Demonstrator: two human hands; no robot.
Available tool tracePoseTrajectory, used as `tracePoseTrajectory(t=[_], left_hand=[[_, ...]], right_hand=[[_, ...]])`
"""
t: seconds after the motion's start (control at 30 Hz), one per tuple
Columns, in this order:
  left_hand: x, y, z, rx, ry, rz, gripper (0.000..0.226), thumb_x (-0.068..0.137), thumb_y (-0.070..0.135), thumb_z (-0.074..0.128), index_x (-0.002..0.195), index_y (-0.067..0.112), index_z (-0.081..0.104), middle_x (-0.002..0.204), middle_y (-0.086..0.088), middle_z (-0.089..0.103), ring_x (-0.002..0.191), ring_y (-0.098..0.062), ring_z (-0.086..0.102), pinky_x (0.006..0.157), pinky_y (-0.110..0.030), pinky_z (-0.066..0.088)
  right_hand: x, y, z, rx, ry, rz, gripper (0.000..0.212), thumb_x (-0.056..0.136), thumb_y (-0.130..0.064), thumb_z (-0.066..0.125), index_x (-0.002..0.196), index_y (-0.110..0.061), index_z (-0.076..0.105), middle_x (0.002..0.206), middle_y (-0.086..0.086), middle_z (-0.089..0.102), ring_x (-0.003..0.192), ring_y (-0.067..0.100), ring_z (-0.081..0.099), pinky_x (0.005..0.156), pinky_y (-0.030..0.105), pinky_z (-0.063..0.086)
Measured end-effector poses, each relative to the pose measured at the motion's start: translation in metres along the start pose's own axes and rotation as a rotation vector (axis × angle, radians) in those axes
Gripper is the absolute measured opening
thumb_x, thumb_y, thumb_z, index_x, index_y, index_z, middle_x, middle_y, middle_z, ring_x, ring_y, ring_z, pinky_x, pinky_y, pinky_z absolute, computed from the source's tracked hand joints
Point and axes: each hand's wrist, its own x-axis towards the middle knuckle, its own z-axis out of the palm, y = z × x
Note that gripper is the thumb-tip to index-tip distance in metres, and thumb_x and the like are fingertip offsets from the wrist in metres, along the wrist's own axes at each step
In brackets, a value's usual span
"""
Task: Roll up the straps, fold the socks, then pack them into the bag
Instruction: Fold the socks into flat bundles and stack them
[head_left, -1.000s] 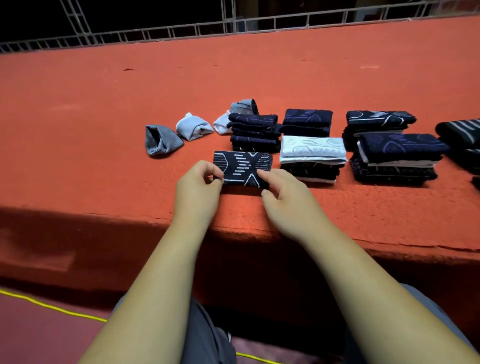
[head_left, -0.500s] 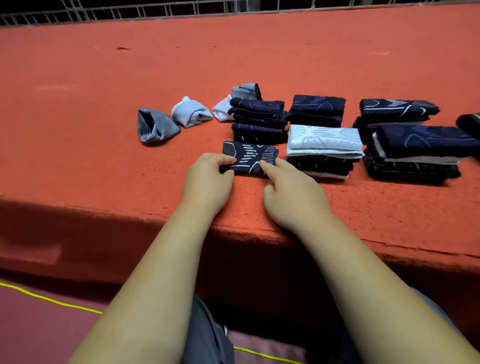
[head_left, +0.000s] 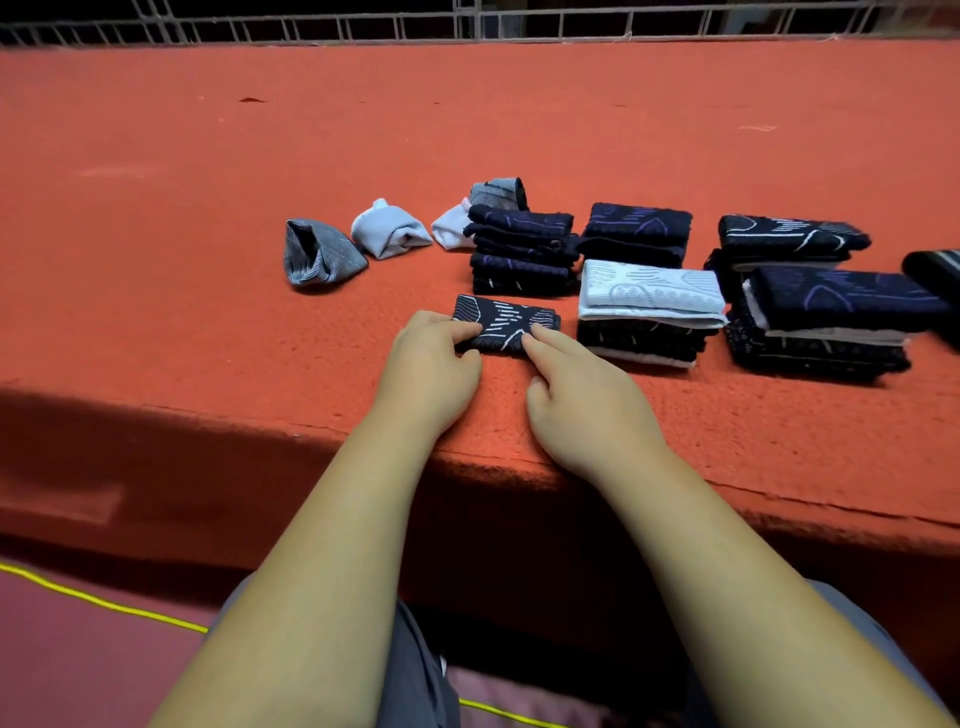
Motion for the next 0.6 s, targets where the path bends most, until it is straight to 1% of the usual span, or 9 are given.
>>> tracePoseTrajectory(t=[0.2, 0.27, 0.3, 0.37, 0.43, 0.5, 0.6], left_hand=[[0.001, -0.003, -0.007, -0.033, -0.044, 0.008, 0.04, 0.095, 0.016, 0.068, 0.134, 0.024, 0.074, 0.133, 0.0, 0.061, 0.122, -0.016, 0.06, 0.11, -0.018, 0.033], [0.002, -0.005, -0.013, -0.048, -0.049, 0.03, 0.039, 0.095, 0.015, 0.069, 0.132, 0.026, 0.075, 0.13, 0.0, 0.063, 0.117, -0.015, 0.062, 0.107, -0.017, 0.036], [0.003, -0.006, -0.017, -0.07, -0.037, 0.04, 0.039, 0.095, 0.013, 0.069, 0.132, 0.026, 0.075, 0.128, 0.0, 0.063, 0.112, -0.015, 0.064, 0.105, -0.017, 0.037], [0.005, -0.011, -0.025, -0.133, 0.012, 0.03, 0.04, 0.095, 0.01, 0.067, 0.13, 0.028, 0.075, 0.124, 0.001, 0.063, 0.1, -0.014, 0.067, 0.099, -0.019, 0.042], [0.008, -0.018, -0.033, -0.145, 0.055, -0.023, 0.036, 0.096, 0.012, 0.065, 0.127, 0.027, 0.075, 0.122, 0.003, 0.066, 0.095, -0.013, 0.067, 0.095, -0.019, 0.042], [0.013, -0.028, -0.043, -0.143, 0.08, -0.092, 0.028, 0.096, 0.015, 0.065, 0.118, 0.024, 0.078, 0.115, 0.005, 0.074, 0.098, -0.012, 0.067, 0.091, -0.017, 0.04], [0.02, -0.044, -0.06, -0.18, 0.107, -0.154, 0.023, 0.096, 0.015, 0.062, 0.103, 0.024, 0.081, 0.105, 0.009, 0.078, 0.102, -0.009, 0.068, 0.089, -0.019, 0.043]], right_hand=[[0.001, 0.002, 0.004, -0.012, -0.009, 0.001, 0.061, 0.101, -0.03, 0.045, 0.162, -0.031, 0.04, 0.172, -0.019, 0.028, 0.148, 0.015, 0.047, 0.117, 0.039, 0.044], [0.001, 0.003, 0.007, 0.008, 0.027, -0.003, 0.06, 0.101, -0.028, 0.047, 0.16, -0.03, 0.044, 0.17, -0.017, 0.032, 0.148, 0.013, 0.046, 0.118, 0.039, 0.044], [0.001, 0.004, 0.007, 0.042, 0.066, -0.017, 0.058, 0.1, -0.025, 0.049, 0.158, -0.029, 0.048, 0.168, -0.016, 0.037, 0.147, 0.011, 0.046, 0.119, 0.038, 0.043], [-0.001, 0.005, 0.008, 0.143, 0.171, -0.077, 0.049, 0.096, -0.019, 0.051, 0.143, -0.025, 0.063, 0.155, -0.011, 0.054, 0.14, 0.01, 0.052, 0.117, 0.038, 0.045], [-0.004, 0.006, 0.007, 0.233, 0.264, -0.124, 0.035, 0.092, -0.014, 0.054, 0.12, -0.023, 0.073, 0.129, -0.01, 0.067, 0.122, 0.01, 0.062, 0.108, 0.037, 0.049], [-0.004, 0.001, 0.007, 0.275, 0.291, -0.136, 0.028, 0.091, -0.008, 0.058, 0.106, -0.024, 0.076, 0.111, -0.013, 0.069, 0.108, 0.007, 0.065, 0.1, 0.032, 0.05], [0.009, -0.019, 0.011, 0.313, 0.256, -0.119, 0.028, 0.091, -0.006, 0.06, 0.1, -0.025, 0.078, 0.104, -0.015, 0.072, 0.104, 0.003, 0.065, 0.097, 0.023, 0.047]])
